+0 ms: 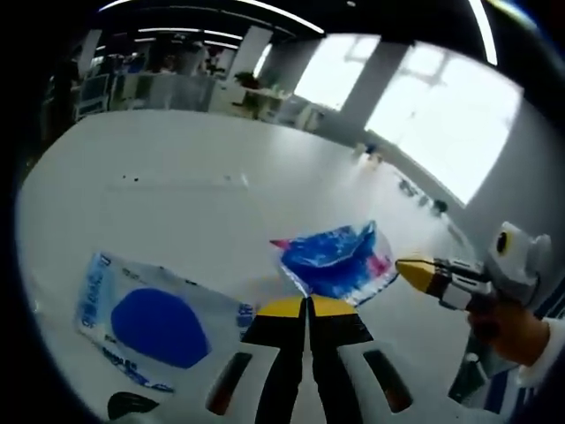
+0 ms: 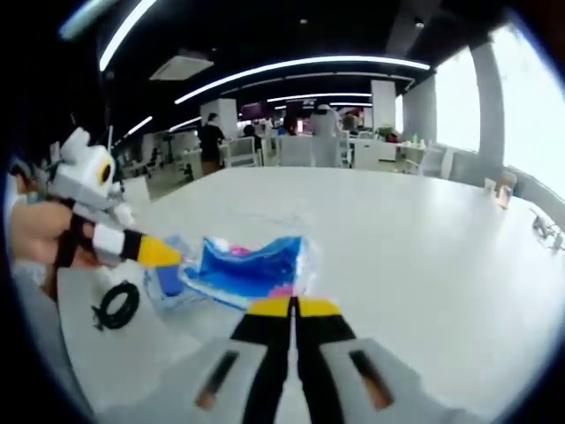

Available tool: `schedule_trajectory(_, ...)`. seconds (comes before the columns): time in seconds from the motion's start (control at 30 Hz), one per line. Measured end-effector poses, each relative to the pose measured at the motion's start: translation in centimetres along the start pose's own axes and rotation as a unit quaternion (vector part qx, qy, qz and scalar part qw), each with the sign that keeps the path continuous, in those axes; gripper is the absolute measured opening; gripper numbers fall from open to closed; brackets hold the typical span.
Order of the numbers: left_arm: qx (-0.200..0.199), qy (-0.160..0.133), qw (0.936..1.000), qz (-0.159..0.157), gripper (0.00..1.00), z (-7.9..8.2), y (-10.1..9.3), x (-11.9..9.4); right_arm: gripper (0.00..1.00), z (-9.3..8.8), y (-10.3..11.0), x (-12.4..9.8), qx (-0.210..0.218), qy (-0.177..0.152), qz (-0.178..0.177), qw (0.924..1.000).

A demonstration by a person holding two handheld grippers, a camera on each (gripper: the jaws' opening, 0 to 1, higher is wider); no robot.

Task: Arrange the tabletop items into an orderly group along one side of the table until the central work area is clear of visible clutter.

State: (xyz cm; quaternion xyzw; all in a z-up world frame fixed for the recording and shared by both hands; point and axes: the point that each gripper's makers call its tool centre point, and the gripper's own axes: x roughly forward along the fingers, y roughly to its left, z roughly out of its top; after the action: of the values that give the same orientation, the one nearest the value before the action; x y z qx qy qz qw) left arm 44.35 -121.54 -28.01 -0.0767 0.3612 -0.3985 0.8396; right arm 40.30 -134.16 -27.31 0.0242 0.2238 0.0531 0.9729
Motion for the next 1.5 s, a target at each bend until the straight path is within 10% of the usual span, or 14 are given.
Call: schedule_trajectory(1.5,-0.036,0.068,0.9967,0.027,0.0,-5.6,2.6,4.0,0.0,-7.4,-1.2,2.9,0.057,0.075,0.009,0.9955)
